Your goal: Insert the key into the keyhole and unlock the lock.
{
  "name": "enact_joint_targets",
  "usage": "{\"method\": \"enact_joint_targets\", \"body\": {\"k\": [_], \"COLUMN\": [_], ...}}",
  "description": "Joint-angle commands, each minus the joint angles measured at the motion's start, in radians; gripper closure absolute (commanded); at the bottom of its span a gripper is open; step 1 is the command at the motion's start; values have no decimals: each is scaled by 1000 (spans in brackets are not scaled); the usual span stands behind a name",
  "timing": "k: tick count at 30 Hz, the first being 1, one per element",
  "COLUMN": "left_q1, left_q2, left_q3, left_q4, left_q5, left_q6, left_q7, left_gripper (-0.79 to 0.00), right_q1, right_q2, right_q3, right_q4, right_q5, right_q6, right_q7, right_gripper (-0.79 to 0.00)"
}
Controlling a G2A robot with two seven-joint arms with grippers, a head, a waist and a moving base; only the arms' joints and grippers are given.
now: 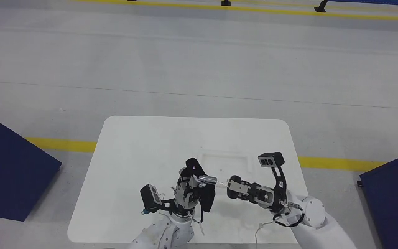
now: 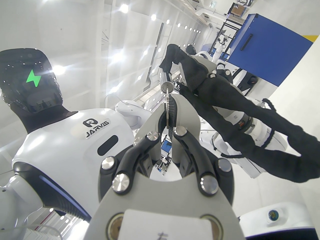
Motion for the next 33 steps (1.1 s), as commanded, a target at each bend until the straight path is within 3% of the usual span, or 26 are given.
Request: {"method": "enact_joint_targets", "body": {"k": [1,33], "left_q1": [0,0], "left_q2": [0,0], "left_q3": [0,0], "left_q4": [0,0], "left_q5": [0,0], "left_q6": [0,0], "left_q7": [0,0], "left_gripper": [0,0], "right_q1": [1,53], "right_q2": [0,-11], "right_q3": [3,14], "right_q4": [-1,-12], "right_q5": [-4,-39], "right_q6": [7,114], "right_q7": [5,95], "right_gripper": [0,0]}}
